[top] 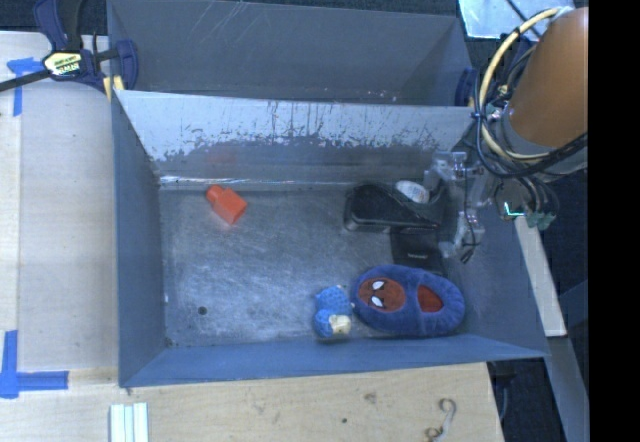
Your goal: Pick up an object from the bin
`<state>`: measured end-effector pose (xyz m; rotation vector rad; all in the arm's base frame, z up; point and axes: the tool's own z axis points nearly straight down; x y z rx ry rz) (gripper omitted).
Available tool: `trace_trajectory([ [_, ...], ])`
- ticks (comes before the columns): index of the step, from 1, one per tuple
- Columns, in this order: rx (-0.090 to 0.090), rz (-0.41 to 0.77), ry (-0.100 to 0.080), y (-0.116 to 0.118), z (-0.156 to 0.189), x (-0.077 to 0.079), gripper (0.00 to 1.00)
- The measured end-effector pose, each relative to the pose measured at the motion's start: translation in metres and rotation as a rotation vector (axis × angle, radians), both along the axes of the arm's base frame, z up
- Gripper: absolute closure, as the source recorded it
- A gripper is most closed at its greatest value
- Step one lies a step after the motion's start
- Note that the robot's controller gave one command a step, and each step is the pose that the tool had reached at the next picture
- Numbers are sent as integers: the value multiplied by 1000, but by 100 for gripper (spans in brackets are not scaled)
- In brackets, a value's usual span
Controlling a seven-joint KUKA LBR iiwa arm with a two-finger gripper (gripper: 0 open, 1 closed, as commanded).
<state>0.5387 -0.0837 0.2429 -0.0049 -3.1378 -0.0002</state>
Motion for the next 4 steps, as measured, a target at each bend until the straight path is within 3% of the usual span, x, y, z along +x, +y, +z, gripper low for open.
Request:
trace_trajectory([
  [1,1,43,-2,-43,-175,-41,0],
  [2,-1,-383,-10,-18,-142,-38,0],
  [3,-1,-454,-7,-22,-143,-30,0],
  [4,-2,-605,0,-13,-172,-32,0],
])
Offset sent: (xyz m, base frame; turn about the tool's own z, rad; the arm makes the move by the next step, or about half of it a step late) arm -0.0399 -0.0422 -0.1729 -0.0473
